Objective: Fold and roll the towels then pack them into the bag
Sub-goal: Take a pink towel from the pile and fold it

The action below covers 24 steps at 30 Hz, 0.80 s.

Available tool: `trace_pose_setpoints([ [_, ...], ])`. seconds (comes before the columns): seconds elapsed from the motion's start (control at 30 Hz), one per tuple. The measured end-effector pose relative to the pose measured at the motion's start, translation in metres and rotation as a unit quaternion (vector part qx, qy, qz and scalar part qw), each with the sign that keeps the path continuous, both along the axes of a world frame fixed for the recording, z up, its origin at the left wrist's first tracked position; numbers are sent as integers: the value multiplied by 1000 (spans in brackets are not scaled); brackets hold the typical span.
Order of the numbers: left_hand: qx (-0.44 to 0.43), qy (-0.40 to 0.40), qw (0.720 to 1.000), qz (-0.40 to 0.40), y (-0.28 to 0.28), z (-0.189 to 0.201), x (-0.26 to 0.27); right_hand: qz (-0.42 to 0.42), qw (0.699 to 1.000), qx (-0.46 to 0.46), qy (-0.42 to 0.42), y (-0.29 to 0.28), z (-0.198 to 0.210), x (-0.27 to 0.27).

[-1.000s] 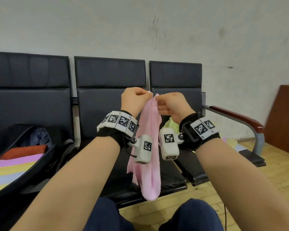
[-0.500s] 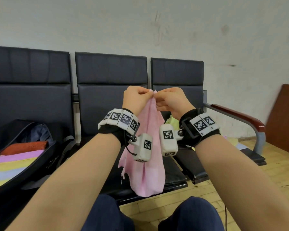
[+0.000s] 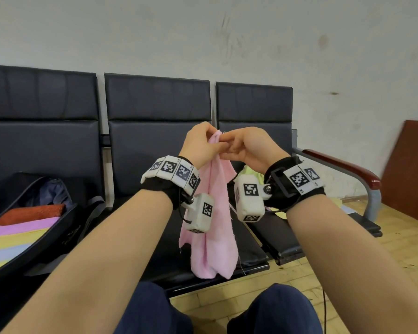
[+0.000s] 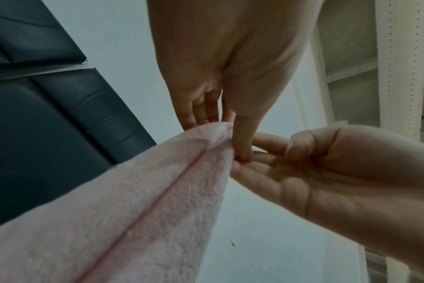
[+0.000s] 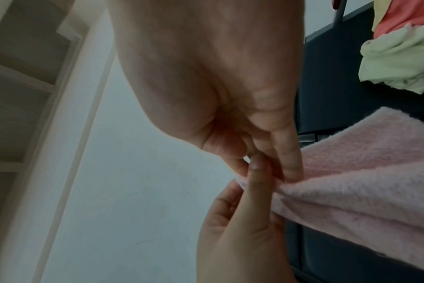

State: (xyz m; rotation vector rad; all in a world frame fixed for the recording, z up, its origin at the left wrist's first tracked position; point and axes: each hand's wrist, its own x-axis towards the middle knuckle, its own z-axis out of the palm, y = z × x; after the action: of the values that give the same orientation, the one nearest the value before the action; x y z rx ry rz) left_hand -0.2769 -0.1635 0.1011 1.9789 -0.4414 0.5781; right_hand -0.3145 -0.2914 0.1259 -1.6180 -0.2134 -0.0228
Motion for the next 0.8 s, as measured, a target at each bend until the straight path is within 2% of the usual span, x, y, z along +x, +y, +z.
trace_pose_setpoints([
  [0.1,9,-10,1000,6,3,0,2,-1,1000,-14,-12,-6,-4,1],
  [0.2,60,-8,998,14,6,2,5,2,1000,-18,-10,-15,-11,7],
  [0.27,71,3,997,20,7,0,7,9,998,-52,-15,-20,-16,13],
  [0.33,43,11,999,19,7,-2,8,-7,993,-114,-37,-21,-24,18],
  [0.43,5,17,1000,3,5,-2,7,-84,972,-213,-55,-23,-38,31],
  [0.53,-30,29,999,-14,4,1,5,-94,958,-269,-21,-31,-53,41],
  [0.67,-63,48,996,-31,10,6,4,-11,981,-193,15,-45,-66,39],
  [0.8,-108,64,991,-37,17,9,6,22,984,-171,50,-55,-77,43],
])
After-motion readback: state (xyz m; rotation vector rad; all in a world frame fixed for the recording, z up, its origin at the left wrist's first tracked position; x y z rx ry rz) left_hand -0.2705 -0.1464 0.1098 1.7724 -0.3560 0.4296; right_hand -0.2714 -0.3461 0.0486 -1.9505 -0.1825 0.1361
